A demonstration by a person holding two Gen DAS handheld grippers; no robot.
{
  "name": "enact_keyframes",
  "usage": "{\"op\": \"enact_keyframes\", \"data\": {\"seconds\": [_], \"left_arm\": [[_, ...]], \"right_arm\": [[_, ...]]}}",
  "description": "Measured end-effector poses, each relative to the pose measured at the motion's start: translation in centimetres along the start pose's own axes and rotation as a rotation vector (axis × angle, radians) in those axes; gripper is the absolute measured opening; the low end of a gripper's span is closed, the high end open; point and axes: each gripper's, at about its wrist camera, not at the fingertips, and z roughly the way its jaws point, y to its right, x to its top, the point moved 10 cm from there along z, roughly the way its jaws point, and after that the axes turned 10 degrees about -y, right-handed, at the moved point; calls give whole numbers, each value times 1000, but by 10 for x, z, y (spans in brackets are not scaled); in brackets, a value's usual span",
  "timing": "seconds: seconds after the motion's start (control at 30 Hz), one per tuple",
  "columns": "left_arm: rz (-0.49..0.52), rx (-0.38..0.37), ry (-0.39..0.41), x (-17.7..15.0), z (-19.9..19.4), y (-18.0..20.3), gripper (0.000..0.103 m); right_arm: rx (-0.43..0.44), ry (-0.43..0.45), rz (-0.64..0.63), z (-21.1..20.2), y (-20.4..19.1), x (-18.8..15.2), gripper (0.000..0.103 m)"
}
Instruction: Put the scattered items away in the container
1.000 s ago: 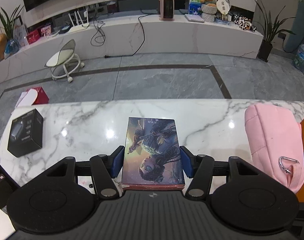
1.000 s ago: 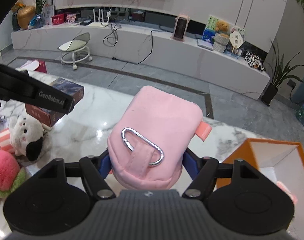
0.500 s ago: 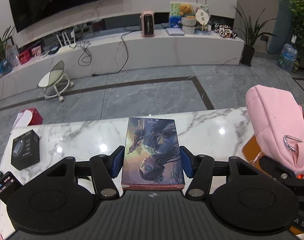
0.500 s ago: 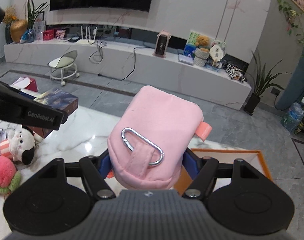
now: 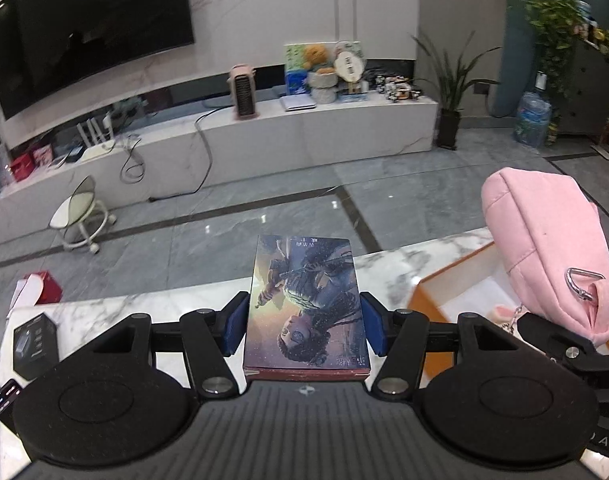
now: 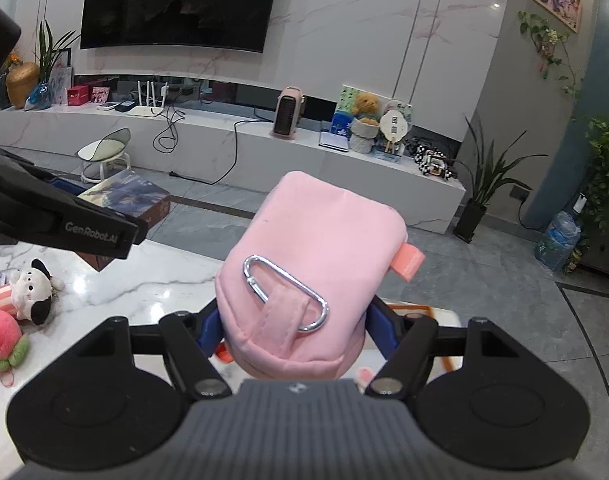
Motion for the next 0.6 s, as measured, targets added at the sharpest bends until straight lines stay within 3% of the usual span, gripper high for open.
{"op": "enact_keyframes", "data": {"seconds": [0.3, 0.6], "left_arm": [[67, -34, 17, 11, -3, 60, 68], [130, -57, 4, 12, 10, 112, 68]], "right_arm": [[-44, 18, 39, -20, 49, -9, 73], [-79, -6, 81, -13, 94, -24, 73]]}}
